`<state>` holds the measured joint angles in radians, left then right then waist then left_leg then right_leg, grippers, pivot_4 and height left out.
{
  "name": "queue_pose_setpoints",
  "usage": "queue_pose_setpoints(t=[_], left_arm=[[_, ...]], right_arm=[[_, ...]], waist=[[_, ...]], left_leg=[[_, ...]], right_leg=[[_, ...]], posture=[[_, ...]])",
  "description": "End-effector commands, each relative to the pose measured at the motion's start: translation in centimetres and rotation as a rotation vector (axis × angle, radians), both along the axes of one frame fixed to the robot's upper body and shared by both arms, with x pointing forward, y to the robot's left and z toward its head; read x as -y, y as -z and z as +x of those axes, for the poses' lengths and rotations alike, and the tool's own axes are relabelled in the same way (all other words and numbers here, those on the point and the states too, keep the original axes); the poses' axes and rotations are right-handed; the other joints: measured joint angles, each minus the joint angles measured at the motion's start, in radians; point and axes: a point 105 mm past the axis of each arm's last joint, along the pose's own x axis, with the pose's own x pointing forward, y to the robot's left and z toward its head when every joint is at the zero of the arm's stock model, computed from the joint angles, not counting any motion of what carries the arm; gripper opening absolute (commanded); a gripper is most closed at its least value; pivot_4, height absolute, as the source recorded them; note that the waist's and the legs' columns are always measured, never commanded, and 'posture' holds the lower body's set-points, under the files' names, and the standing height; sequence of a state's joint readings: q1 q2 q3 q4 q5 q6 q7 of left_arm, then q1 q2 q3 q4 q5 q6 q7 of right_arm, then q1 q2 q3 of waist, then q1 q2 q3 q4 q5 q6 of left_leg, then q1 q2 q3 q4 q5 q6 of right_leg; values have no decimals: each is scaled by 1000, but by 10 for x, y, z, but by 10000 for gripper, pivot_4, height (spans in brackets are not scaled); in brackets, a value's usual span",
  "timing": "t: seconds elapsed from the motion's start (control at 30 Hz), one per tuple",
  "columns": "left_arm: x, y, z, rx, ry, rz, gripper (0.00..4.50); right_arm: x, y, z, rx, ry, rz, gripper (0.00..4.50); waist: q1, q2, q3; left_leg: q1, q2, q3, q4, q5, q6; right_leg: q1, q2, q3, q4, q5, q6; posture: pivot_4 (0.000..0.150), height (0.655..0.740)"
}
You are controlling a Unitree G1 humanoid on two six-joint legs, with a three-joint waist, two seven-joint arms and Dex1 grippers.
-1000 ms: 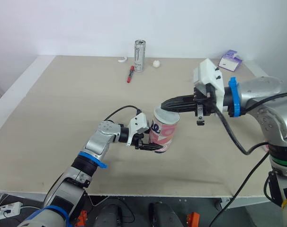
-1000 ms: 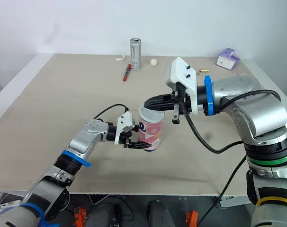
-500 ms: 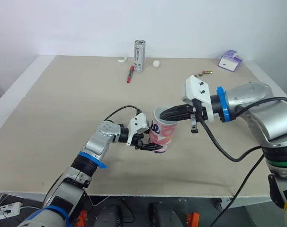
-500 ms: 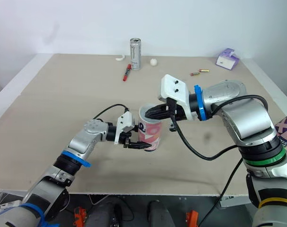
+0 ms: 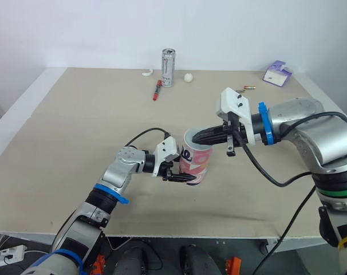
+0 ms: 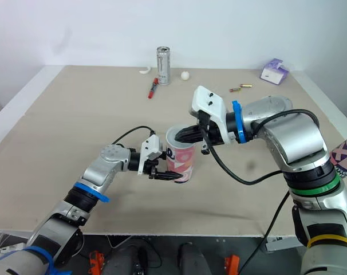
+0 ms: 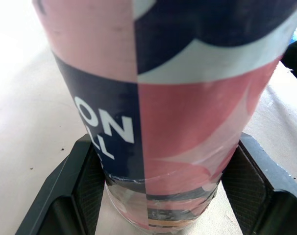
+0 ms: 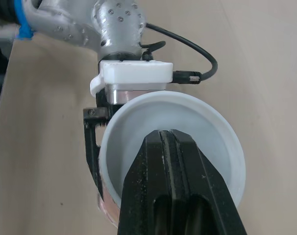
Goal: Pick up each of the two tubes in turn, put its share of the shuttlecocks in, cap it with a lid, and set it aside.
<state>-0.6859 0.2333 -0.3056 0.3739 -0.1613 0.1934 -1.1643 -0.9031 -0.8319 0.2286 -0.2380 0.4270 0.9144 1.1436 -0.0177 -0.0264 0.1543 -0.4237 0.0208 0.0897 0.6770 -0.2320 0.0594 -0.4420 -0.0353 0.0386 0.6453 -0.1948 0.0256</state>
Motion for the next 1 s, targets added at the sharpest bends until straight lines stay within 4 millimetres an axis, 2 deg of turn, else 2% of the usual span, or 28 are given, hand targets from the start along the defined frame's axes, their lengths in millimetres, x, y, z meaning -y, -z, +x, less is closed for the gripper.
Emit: queue_pose_setpoints(t=[0.03,0.23,0.37,0.5,0.6,0.7,0.77,0.87,1.0], left_arm=[[-3,10,-1,-23,-13,29,32088],[-2,11,-1,-22,-16,25,32088],[-2,11,-1,-20,-18,23,32088],[-2,10,-1,-14,-19,21,32088],[-3,9,0,-6,-22,18,32088],[-4,9,0,3,-23,16,32088],[-5,8,0,8,-23,14,32088],[-6,8,0,16,-20,13,32088],[-6,7,0,29,-14,10,32088]], right_arm=[[5,14,8,-70,82,-75,159],[13,32,6,-120,87,-178,159],[12,35,6,-124,79,-184,159],[13,16,10,-86,83,-107,159],[23,-19,13,-21,96,31,159],[37,-49,3,22,73,182,159],[48,-61,-5,43,73,268,159],[62,-67,-12,72,105,359,159],[75,-54,-22,91,164,416,159]], waist=[[0,0,0],[0,0,-1],[0,-2,-3],[0,-2,-3],[0,-3,-2],[1,-2,-2],[2,-2,-1],[2,-2,-1],[2,-2,-1]], left_leg=[[0,0,0,0,0,0],[1,0,0,0,0,0],[1,0,0,0,0,0],[1,0,-1,0,0,0],[1,0,-2,0,0,0],[-2,0,-1,0,0,0],[-3,0,-2,-1,0,0],[-3,0,-3,-4,0,0],[-3,0,-4,-4,0,0]], right_leg=[[0,0,0,0,0,0],[0,-1,-2,0,0,1],[1,-3,-4,0,-1,1],[1,-10,-14,0,-1,1],[1,-12,-18,0,-1,0],[-1,-14,-21,-1,1,-2],[-1,-14,-22,-2,0,-2],[0,-14,-23,-6,1,-2],[0,-14,-23,-6,1,-1]], posture=[[1500,7400],[1500,7400],[1500,7400],[1500,7400],[1500,7400],[1500,7400],[1500,7400],[1500,7400],[1500,7400]])
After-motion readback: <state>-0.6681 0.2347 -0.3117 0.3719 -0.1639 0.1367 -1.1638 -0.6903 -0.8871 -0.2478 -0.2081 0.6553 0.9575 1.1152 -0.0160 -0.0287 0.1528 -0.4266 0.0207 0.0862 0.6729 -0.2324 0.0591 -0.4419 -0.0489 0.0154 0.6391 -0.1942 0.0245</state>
